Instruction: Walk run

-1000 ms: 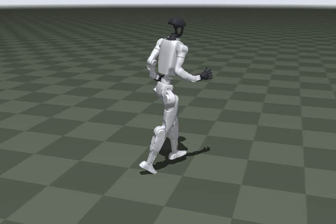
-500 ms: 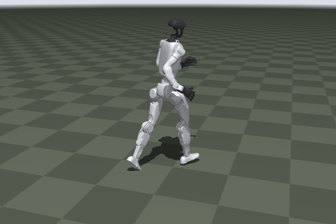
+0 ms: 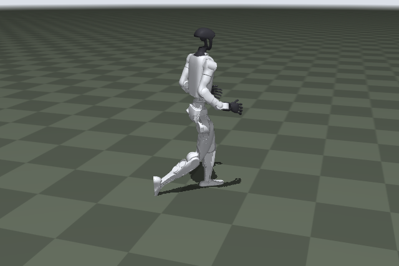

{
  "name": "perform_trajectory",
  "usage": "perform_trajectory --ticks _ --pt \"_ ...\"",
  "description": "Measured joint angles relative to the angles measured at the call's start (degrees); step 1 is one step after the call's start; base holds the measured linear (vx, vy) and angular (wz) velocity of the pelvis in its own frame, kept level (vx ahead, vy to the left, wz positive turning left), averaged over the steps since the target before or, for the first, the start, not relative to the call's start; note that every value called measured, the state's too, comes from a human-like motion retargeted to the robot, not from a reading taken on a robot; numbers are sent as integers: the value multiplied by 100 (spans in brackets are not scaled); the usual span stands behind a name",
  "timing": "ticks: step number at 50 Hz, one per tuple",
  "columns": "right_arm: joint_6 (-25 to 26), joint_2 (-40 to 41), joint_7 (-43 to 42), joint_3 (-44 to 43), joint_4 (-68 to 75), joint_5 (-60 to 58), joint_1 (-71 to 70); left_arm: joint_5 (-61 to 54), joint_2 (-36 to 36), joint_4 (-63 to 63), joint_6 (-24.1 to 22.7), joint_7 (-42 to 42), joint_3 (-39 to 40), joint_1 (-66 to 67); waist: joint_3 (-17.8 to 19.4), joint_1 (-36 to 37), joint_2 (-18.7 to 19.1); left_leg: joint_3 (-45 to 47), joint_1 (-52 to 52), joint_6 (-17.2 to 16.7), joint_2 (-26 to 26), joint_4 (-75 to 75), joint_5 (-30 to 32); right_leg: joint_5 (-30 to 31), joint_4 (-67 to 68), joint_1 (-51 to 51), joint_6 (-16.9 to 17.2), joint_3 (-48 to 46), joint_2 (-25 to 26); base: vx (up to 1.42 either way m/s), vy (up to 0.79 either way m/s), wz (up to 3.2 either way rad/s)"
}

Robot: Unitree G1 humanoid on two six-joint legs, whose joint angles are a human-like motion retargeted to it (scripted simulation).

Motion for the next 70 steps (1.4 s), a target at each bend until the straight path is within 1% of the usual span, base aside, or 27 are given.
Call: perform_trajectory --ticks 2,6,11,15,17,20,23,26,28,30,33,35,37,38,40,42,43,46,50,54,57,58,60,63,65,67,70 --pt "160 127 644 77 607 198 116 -104 58 132 -189 44 84 -865 -40 -169 415 441 148 -89 949 391 -416 -240 22 -482 -174 72 455 121 -58 -42" --pt "171 86 1545 354 769 1323 933 -451 -8 -256 -31 -82 -569 -1703 -215 -676 807 412 1237 -279 1323 -192 -545 -2080 356 -1854 -927 -458 160 130 -61 15" --pt "-242 261 1115 -139 450 1403 1550 -343 279 -921 24 226 -795 -1986 -499 -1497 1210 734 2424 -705 1427 -1386 1270 -2813 -1804 -2976 -1301 -1058 -920 125 -59 -1" --pt "-455 813 85 -357 144 1148 1407 -104 613 -1126 174 191 -792 -1867 -653 -1951 1402 902 3205 -1386 1443 -1651 3074 -3234 -3910 -3151 -1723 -900 -985 110 -55 -52" --pt "-443 1155 -447 -313 -116 999 1147 -146 720 -1007 267 -51 -754 -1832 -639 -1993 1518 536 3276 -1971 1336 -1059 3844 -2879 -3769 -3155 -2524 -1398 -1123 120 -37 -90" --pt "-513 1499 -1306 12 -459 866 687 -209 786 -589 270 -637 -534 -1531 -551 -1979 1673 824 2684 -2075 1502 1800 3931 -3414 -2160 -3203 -2979 -1042 -882 158 -50 -121" --pt "-855 1595 -1724 -39 -525 1243 -129 334 516 38 86 -959 -432 -843 -759 -1859 1312 -173 2039 -1938 761 2648 3752 -3840 -1933 -2706 -2979 -673 -1048 135 -102 -84" --pt "-868 1467 -1416 162 -734 1882 -780 789 49 225 -31 -684 -316 -76 -848 -1548 1064 320 965 -990 774 3002 2561 -3801 -2361 -2096 -2979 -2 -795 108 -54 -185" --pt "-959 1221 -1392 103 -986 2216 -1030 907 -213 183 -146 -481 -261 371 -709 -1278 1103 540 261 -382 1148 2794 1774 -3331 -2841 -1623 -2979 206 -513 108 -48 -185" --pt "-1050 980 -1500 45 -1192 2324 -1143 936 -349 182 -215 -253 -152 705 -592 -904 962 958 -204 -162 1481 1994 1401 -2642 -3292 -1133 -2946 514 -304 114 -58 -215" --pt "-972 709 -1581 -57 -1405 2165 -1001 885 -290 191 -274 6 -118 1016 -483 -284 827 1185 -308 95 1298 -149 1191 -1463 -3710 -404 -2774 923 -102 128 -50 -225" --pt "-747 594 -1537 -74 -1454 1955 -817 842 -215 153 -206 53 -151 1073 -386 102 685 569 -201 42 870 -1356 861 -685 -3825 90 -2627 891 -184 134 -40 -203" --pt "-375 612 -1401 -123 -1380 1701 -602 706 -92 30 -18 -52 -225 955 -292 209 652 173 -137 -789 938 -1831 786 -113 -3546 480 -2377 441 -282 145 -31 -153" --pt "-217 616 -1364 -109 -1313 1593 -474 607 -30 -65 72 -124 -277 873 -198 262 653 330 -41 -912 969 -1849 1009 -28 -2932 530 -2155 459 -254 135 -26 -99" --pt "-24 630 -1362 -45 -1159 1403 -249 334 159 -275 255 -286 -380 566 -116 -41 513 422 59 -363 642 -1423 949 0 -1248 241 -1408 341 -310 162 -30 3" --pt "-156 829 -1229 114 -878 1047 201 101 365 -384 249 -284 -504 335 -239 -492 390 271 279 -282 302 -396 414 0 47 -168 -997 -228 -270 180 -44 6" --pt "-269 900 -1065 184 -640 923 353 -28 439 -342 125 -177 -480 35 -258 -608 520 -396 200 -644 448 -116 258 0 244 -396 -993 -355 -188 124 -54 -99" --pt "-112 1198 -770 394 -72 905 816 -603 517 27 -141 -320 -619 -1153 -428 -720 941 439 608 -712 1549 30 -220 -1132 644 -1475 -1141 -422 280 94 -62 -101" --pt "-300 1270 116 189 119 1658 1530 -1320 459 -345 -107 -586 -1007 -1894 -535 -1182 1280 641 1632 -817 1820 -999 527 -2693 -56 -2606 -1384 -819 -105 108 -63 -55" --pt "-477 1051 150 -47 43 2064 1789 -1298 583 -853 -56 -475 -1214 -2158 -700 -1841 1563 1176 2553 -1088 1877 -1676 2288 -3046 -2126 -3143 -1881 -1653 -980 103 -45 -47" --pt "-537 1005 -169 -211 -102 1840 1572 -1045 722 -1078 129 -531 -1111 -2190 -756 -2061 1718 1502 3048 -1425 1932 -1618 3640 -3278 -3508 -3166 -2466 -2106 -1051 106 -50 -125" --pt "-481 1026 -329 -256 -202 1627 1432 -931 740 -1106 202 -573 -1054 -2184 -683 -2037 1817 1478 3098 -1717 2066 -1169 3859 -3084 -3707 -3085 -2800 -2266 -973 106 -18 -159" --pt "-311 1042 -639 -372 -447 1180 1053 -758 735 -1042 312 -593 -1013 -2158 -412 -2070 1964 1202 2978 -2075 2097 481 3931 -2814 -3296 -2920 -2979 -2094 -1079 146 5 -163" --pt "-125 1125 -1099 -239 -768 661 515 -451 699 -631 190 -754 -827 -1483 -488 -1672 2078 521 2438 -1844 1811 2698 3931 -3950 -2031 -2884 -2979 -854 -279 172 -52 -212" --pt "-174 1117 -1122 -612 -814 616 -167 -324 444 -157 53 -1003 -761 -946 -688 -1658 1714 168 1973 -1529 1175 2931 3931 -4087 -1905 -2543 -2979 -1113 -1053 116 -74 -84" --pt "-116 1062 -1061 -404 -796 738 -883 -532 85 202 -84 -1272 -600 -409 -824 -1386 1314 484 1212 -887 624 3027 3450 -4114 -2117 -2295 -2979 -352 -1043 115 -44 -228" --pt "-200 893 -1138 -162 -1006 993 -1476 -1031 -322 277 -154 -1673 -396 352 -702 -1132 1307 764 118 191 1126 2851 2129 -3643 -2793 -1673 -2979 45 -667 105 -32 -191"
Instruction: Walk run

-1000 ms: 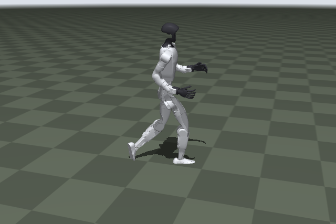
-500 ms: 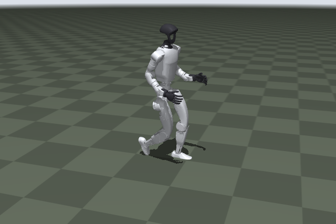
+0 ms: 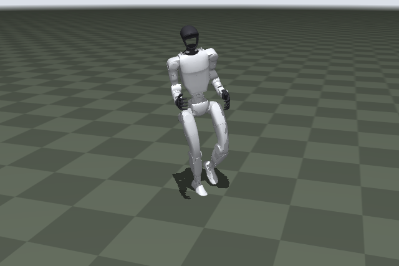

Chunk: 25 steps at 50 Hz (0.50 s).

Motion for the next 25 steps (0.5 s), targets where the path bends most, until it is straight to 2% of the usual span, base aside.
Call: perform_trajectory --ticks 2,4,6,7,8,9,10,12,13,14,15,16,17,18,20,21,25 --pt "-122 -136 -252 148 -173 82 -141 -15 -116 -50 -23 117 149 292 112 376 -242 399 -403 46 258 -858 -456 726 -554 541 9 232 204 116 -55 -226" --pt "-171 -216 -510 289 -302 43 -47 61 -51 -120 -44 332 215 490 173 980 -445 340 -569 -156 68 -2097 -559 1649 -1054 1172 141 426 410 152 -51 -269" --pt "-174 -256 -597 338 -353 -99 224 177 84 -191 -37 503 209 557 186 1432 -624 23 -533 -261 -289 -3394 -794 2617 -1260 1672 514 458 382 160 -27 -198" --pt "-150 -248 -573 335 -339 -204 408 249 162 -226 -16 580 191 528 194 1610 -733 -116 -503 -445 -398 -3878 -978 3083 -1272 1877 756 368 296 139 -23 -137" --pt "-94 -203 -498 311 -284 -336 620 328 246 -258 16 657 164 436 202 1693 -820 -23 -458 -788 -337 -4201 -1143 3475 -1192 2034 1028 212 226 139 -20 -80" --pt "10 -161 -418 296 -182 -450 851 404 320 -290 46 730 136 320 248 1715 -911 194 -367 -749 -361 -4328 -1091 3621 -704 2079 1370 171 158 148 -17 -30" --pt "140 -119 -335 287 -56 -554 1093 480 389 -321 76 802 107 190 313 1704 -1004 473 -252 -521 -429 -4357 -930 3643 -13 2068 1747 186 93 156 -16 35" --pt "327 -53 -160 303 291 -736 1457 575 518 -380 123 968 46 -153 380 1327 -1133 600 86 78 -830 -4030 -1294 3643 1676 1804 2595 5 76 161 -19 118" --pt "325 -9 -54 365 502 -838 1625 598 580 -398 131 1094 16 -297 400 1037 -1241 281 290 100 -1119 -3518 -1776 3643 2495 1630 2882 -131 118 168 -23 120" --pt "260 61 66 393 739 -941 1793 553 621 -348 40 1226 -36 -476 361 855 -1260 -488 319 -31 -1439 -3171 -2038 3643 2981 1447 2975 -122 263 163 -25 69" --pt "164 146 195 404 988 -1045 1962 475 651 -264 -101 1360 -98 -674 292 727 -1235 -1483 260 -239 -1773 -2907 -2190 3643 3300 1258 2971 -40 458 149 -32 -16" --pt "143 252 336 421 1207 -975 1996 129 720 -167 -234 1249 172 -1024 250 611 -951 -773 376 -272 -903 -2834 -2336 3643 3188 957 2755 -21 786 140 -33 -54" --pt "118 351 467 426 1375 -835 2062 -187 751 -110 -325 1183 309 -1339 199 535 -687 -312 548 -307 -267 -2837 -2476 3549 3110 660 2550 -41 1020 125 -27 -60" --pt "89 433 574 408 1441 -554 2191 -444 701 -135 -329 1206 182 -1585 132 536 -461 -347 832 -344 -99 -2995 -2602 3268 3104 370 2365 -138 1063 115 -18 -51" --pt "-162 481 737 342 1372 277 2480 -630 643 -411 -371 1442 -89 -1927 49 613 -304 -305 1362 -439 -45 -3421 -2555 2608 2910 -131 1969 -254 802 123 -15 -27" --pt "-335 495 747 249 1310 682 2563 -556 677 -569 -343 1589 -170 -2077 61 464 -220 -435 1598 -469 -86 -3651 -2368 2302 2695 -404 1878 -424 588 148 -20 55" --pt "-734 287 482 17 1095 1327 2760 -138 856 -1063 -221 1953 -485 -2379 -35 -337 128 -516 2471 -764 -8 -4351 -1229 1462 993 -1138 1643 -1136 -243 141 -19 121"
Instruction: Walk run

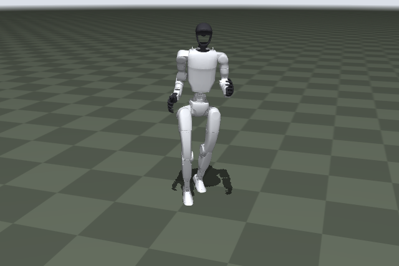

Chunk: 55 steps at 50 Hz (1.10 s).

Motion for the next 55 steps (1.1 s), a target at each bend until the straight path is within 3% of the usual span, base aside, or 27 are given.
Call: perform_trajectory --ticks 5,7,8,10,11,13,15,17,19,23,25,27,28,29,30,32,33,35,37,38,40,42,45,48,50,52,55 --pt "337 -233 110 -254 -186 -743 -281 217 232 -204 -39 102 -205 202 -231 -428 181 -184 827 -619 -67 -85 1821 -755 -2374 -112 -172 1251 166 140 -25 34" --pt "502 -188 164 -291 -280 -1018 -518 211 271 -205 -53 227 -303 297 -199 -528 121 -522 907 -1086 -272 584 2548 -107 -2064 -30 -388 1020 -8 141 -33 32" --pt "547 -137 116 -248 -325 -1113 -649 206 287 -195 -80 231 -305 360 -213 -549 93 -594 780 -1379 -383 1172 2878 -304 -1643 -43 -694 611 -124 156 -50 1" --pt "493 -16 -222 43 -333 -1144 -765 364 223 -13 -276 -34 -146 787 -64 -328 260 -22 376 -1502 -4 3087 3031 -954 -946 275 -945 1411 678 159 -58 -33" --pt "410 59 -391 -109 -250 -985 -1033 400 108 245 -292 -257 -132 924 -19 -261 210 -232 90 -1499 -22 3660 3031 -1097 -779 395 -879 1026 410 145 -41 31" --pt "254 161 -499 -216 -199 -593 -1499 297 -238 760 -229 -529 -140 1257 -31 0 -57 -97 -508 -1087 -233 4303 2550 -1316 -767 758 -865 944 139 123 -22 12" --pt "173 181 -469 37 -268 -198 -1790 -228 -523 1109 -257 -922 -172 1719 -76 233 -241 530 -1092 -264 16 4595 1582 -1384 -960 1188 -876 1087 117 121 -14 -40" --pt "88 42 -408 19 -431 55 -1934 -742 -624 1284 -160 -1491 -84 2188 -28 423 -272 630 -1747 186 51 4420 753 -1032 -1340 1616 -805 934 155 118 -6 20" --pt "47 -168 -426 36 -605 86 -2001 -771 -559 1375 -104 -1758 102 2559 -18 772 -433 901 -2185 357 -41 3556 257 -428 -1738 2053 -584 791 106 140 -11 -13" --pt "195 -575 -383 112 -974 -206 -1997 -181 -184 1371 -250 -1584 529 2978 -55 1511 -568 1445 -2510 548 -215 870 -221 811 -2223 2858 68 630 301 122 -17 -31" --pt "340 -771 -318 128 -1093 -370 -2025 152 -99 1313 -270 -1267 641 3024 -43 1752 -663 1740 -2461 656 -352 -99 -343 1463 -2213 3189 673 467 328 120 -19 0" --pt "440 -945 -294 258 -1108 -422 -2182 305 -147 1229 -246 -859 648 2904 -50 1831 -711 1836 -2581 1130 -153 -161 136 2012 -1829 3299 1357 362 485 113 -62 1" --pt "482 -1043 -285 347 -1040 -388 -2303 319 -178 1205 -220 -645 622 2785 -51 1841 -700 1939 -2651 1405 157 89 339 2138 -1218 3157 1357 84 671 127 -101 37" --pt "494 -1134 -158 394 -935 -322 -2375 299 -231 1180 -217 -441 546 2697 -98 1700 -719 1735 -2659 1497 120 645 -50 2181 -421 2997 1357 -123 698 154 -103 95" --pt "491 -1221 27 420 -811 -240 -2421 263 -296 1154 -225 -242 446 2623 -167 1484 -753 1379 -2637 1497 -92 1354 -736 2181 469 2829 1357 -295 647 177 -30 135" --pt "442 -1179 547 248 -460 -210 -2306 205 -498 1273 -397 -141 320 2181 -165 1318 -582 -157 -2824 1386 -737 2112 -1177 2169 1680 2470 1357 350 1006 159 26 157" --pt "511 -1079 676 226 -322 -179 -2240 202 -546 1259 -430 -208 380 1906 -165 1095 -399 221 -2658 1347 -235 2206 -1201 2133 1627 2294 1357 826 1521 123 26 180" --pt "602 -935 993 200 -20 -3 -2100 234 -792 1271 -325 -313 185 1278 -153 1121 80 215 -2159 1414 115 2159 -1477 1645 1702 1871 1357 1183 1711 108 48 143" --pt "557 -998 1206 223 23 319 -1756 126 -879 1089 -297 -106 -116 801 -133 1225 128 165 -1602 1494 -244 1516 -1223 1005 1433 1508 1061 1305 921 107 46 155" --pt "568 -973 1312 138 25 380 -1568 80 -845 984 -304 11 -247 604 -82 1104 113 -42 -1329 1485 -456 1197 -997 706 1282 1263 700 1073 521 92 13 249" --pt "602 -923 1451 -46 31 336 -1216 111 -693 767 -262 167 -474 311 -49 906 122 -280 -901 1342 -603 713 -492 361 540 904 429 751 -103 87 -7 275" --pt "619 -889 1437 -104 21 176 -864 267 -442 533 -232 154 -591 170 -42 649 125 -714 -494 1194 -796 399 -49 223 -554 701 551 640 -418 111 -21 254" --pt "617 -777 1342 -74 -20 -67 -484 558 -26 234 -177 102 -599 96 14 204 25 -1367 136 1006 -1045 186 421 -417 -2024 512 278 1343 -405 108 -27 239" --pt "585 -567 1119 51 -113 -164 -357 789 346 51 -89 174 -547 125 50 52 66 -1816 618 776 -901 311 748 -861 -2824 545 596 2068 -494 106 -39 178" --pt "565 -454 995 176 -169 -165 -429 864 504 39 -74 174 -420 210 72 -37 -171 -1978 819 605 -1123 845 1026 -115 -2571 636 996 2483 -530 99 -53 139" --pt "564 -344 913 401 -152 -148 -626 863 609 150 -122 88 -188 492 -10 52 -139 -1846 622 20 -1092 1793 1706 -704 -1836 590 495 1938 -415 109 -66 69" --pt "574 -243 921 309 60 -65 -1290 1000 218 805 -412 -344 246 950 -14 150 6 -1126 -197 -1036 -660 3588 2724 -1203 -1328 832 373 1369 -517 90 -35 131"
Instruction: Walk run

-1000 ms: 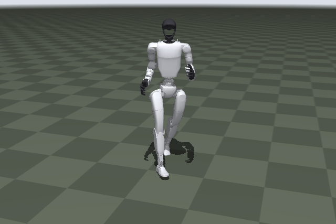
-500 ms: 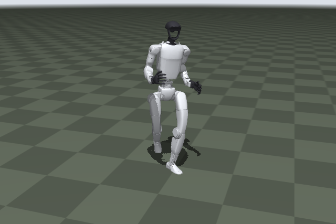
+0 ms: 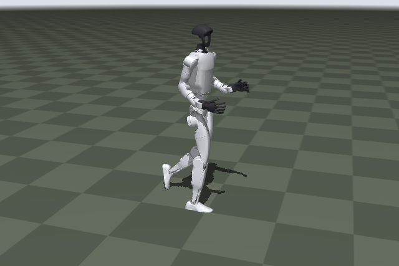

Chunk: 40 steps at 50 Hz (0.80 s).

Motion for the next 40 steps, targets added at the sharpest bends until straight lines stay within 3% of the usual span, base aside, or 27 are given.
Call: perform_trajectory --ticks 2,3,5,7,10,15,17,18,20,22,23,25,28,30,33,36,40 --pt "93 8 76 68 99 199 -419 118 -463 490 -26 -49 177 432 -73 -95 -23 756 -508 345 339 558 -180 -59 -89 294 -85 -278 -77 89 -13 138" --pt "92 28 36 127 81 313 -613 69 -615 625 -25 -57 155 640 -69 -84 -77 1263 -733 764 604 715 -675 -41 -148 434 -111 -378 -138 89 -10 105" --pt "-28 15 -133 159 -42 516 -943 -127 -797 786 -71 -172 102 1031 -8 103 -162 1846 -1233 1237 742 827 -1347 227 -413 732 -156 -554 -160 73 -6 83" --pt "-154 -80 -284 163 -249 533 -1132 -247 -831 881 -63 -369 142 1337 13 510 -370 2132 -1720 1384 484 517 -2019 631 -749 1050 -58 -633 -209 73 -8 37" --pt "-216 -299 -366 244 -645 322 -1234 -337 -666 919 -15 -600 154 1613 28 1108 -523 2154 -2225 1297 61 -814 -2794 1145 -1123 1479 258 -977 -182 66 -9 55" --pt "-122 -669 -308 203 -1154 -50 -1185 -611 -512 820 106 -786 80 1626 51 1266 -349 3462 -2086 1838 125 -3487 -3519 1380 -1227 2181 610 -1964 352 72 -13 168" --pt "-125 -771 -358 303 -1189 -84 -1145 -672 -604 745 152 -707 138 1552 48 1305 -523 4004 -1873 2533 119 -3672 -3204 1562 -1016 2433 792 -1943 458 96 -70 95" --pt "-123 -798 -361 349 -1150 -83 -1128 -679 -667 718 166 -632 183 1491 32 1383 -639 4135 -1715 2533 238 -3592 -3368 1750 -810 2529 877 -1970 499 132 -99 57" --pt "-143 -774 -188 300 -965 -82 -1010 -564 -833 716 167 -363 162 1356 -26 1380 -589 3464 -1692 2533 449 -3012 -3937 2549 -142 2536 984 -2414 679 117 -62 102" --pt "-106 -695 148 199 -661 -143 -895 -470 -1076 788 150 -155 252 1038 72 1260 -384 2058 -2013 2533 288 -2368 -4185 3323 1117 2030 853 -1725 1064 85 19 155" --pt "-69 -643 257 185 -514 -187 -856 -459 -1181 804 157 -117 331 818 149 1161 -255 2212 -1881 2533 491 -2152 -4288 3368 1920 1693 802 -1102 1354 83 31 151" --pt "-51 -520 314 246 -295 -207 -743 -492 -1296 734 213 21 239 424 179 1220 264 2223 -1579 2533 1040 -2113 -4437 2806 2662 1199 615 -680 1760 83 33 118" --pt "-105 -523 344 113 -255 -104 -311 -676 -1266 488 288 401 -145 -54 80 1351 525 1835 -1123 2533 876 -2657 -4185 1786 2832 578 -500 -969 1211 85 31 175" --pt "-117 -457 374 -97 -297 -145 31 -738 -1105 313 339 458 -379 -359 9 1045 665 1260 -986 2533 660 -2934 -3808 1082 2685 128 -887 -1395 635 64 24 340" --pt "-104 -298 208 -234 -390 -367 552 -764 -789 55 378 323 -635 -716 -106 474 778 273 -718 2533 266 -3240 -3198 747 1562 -271 -577 -1327 351 78 16 366" --pt "-104 -153 37 -283 -491 -394 896 -729 -546 -48 356 248 -820 -948 -131 139 619 -451 -291 2533 -255 -3398 -2724 404 108 -410 -91 -151 399 89 1 293" --pt "-91 -71 -44 -178 -613 -263 932 -612 -348 -15 341 257 -967 -846 41 209 372 -859 406 2260 -517 -3484 -1969 -257 -1155 -380 63 1161 438 91 -13 150"
